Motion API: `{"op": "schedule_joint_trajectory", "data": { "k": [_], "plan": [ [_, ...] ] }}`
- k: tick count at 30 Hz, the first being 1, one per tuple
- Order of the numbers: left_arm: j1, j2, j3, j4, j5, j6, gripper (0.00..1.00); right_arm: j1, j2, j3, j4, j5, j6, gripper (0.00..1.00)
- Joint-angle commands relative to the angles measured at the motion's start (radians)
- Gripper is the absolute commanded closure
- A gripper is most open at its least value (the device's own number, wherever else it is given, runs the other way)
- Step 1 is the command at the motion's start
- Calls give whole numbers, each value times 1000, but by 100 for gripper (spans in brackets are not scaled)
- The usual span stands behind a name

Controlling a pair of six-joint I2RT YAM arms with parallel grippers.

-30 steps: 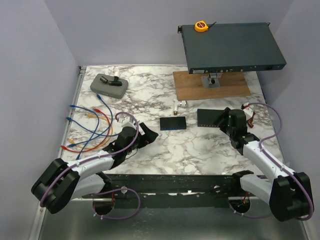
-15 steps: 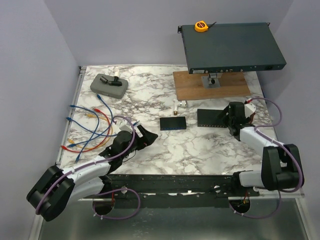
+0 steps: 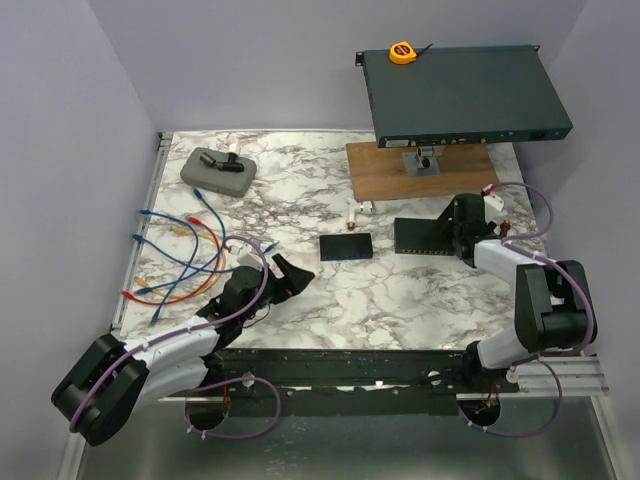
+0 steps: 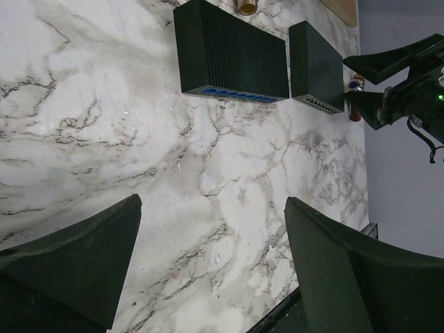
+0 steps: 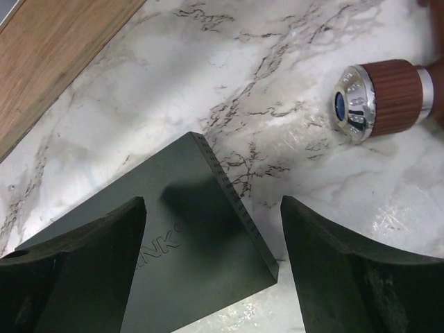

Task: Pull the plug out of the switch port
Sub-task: Move the switch port to the center of the board.

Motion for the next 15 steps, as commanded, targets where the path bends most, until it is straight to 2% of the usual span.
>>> {"op": "schedule_joint_trajectory", "data": {
  "k": [1, 11, 15],
  "plan": [
    [-4, 9, 12, 34, 33, 11, 17, -6, 22, 26, 18, -42, -38, 20],
    [-4, 71, 31, 61, 76, 0, 17, -8, 60, 36, -15, -131, -12, 23],
    [-4, 88, 37, 72, 88, -3, 18, -8, 64, 27, -15, -163, -11, 28]
  ]
}}
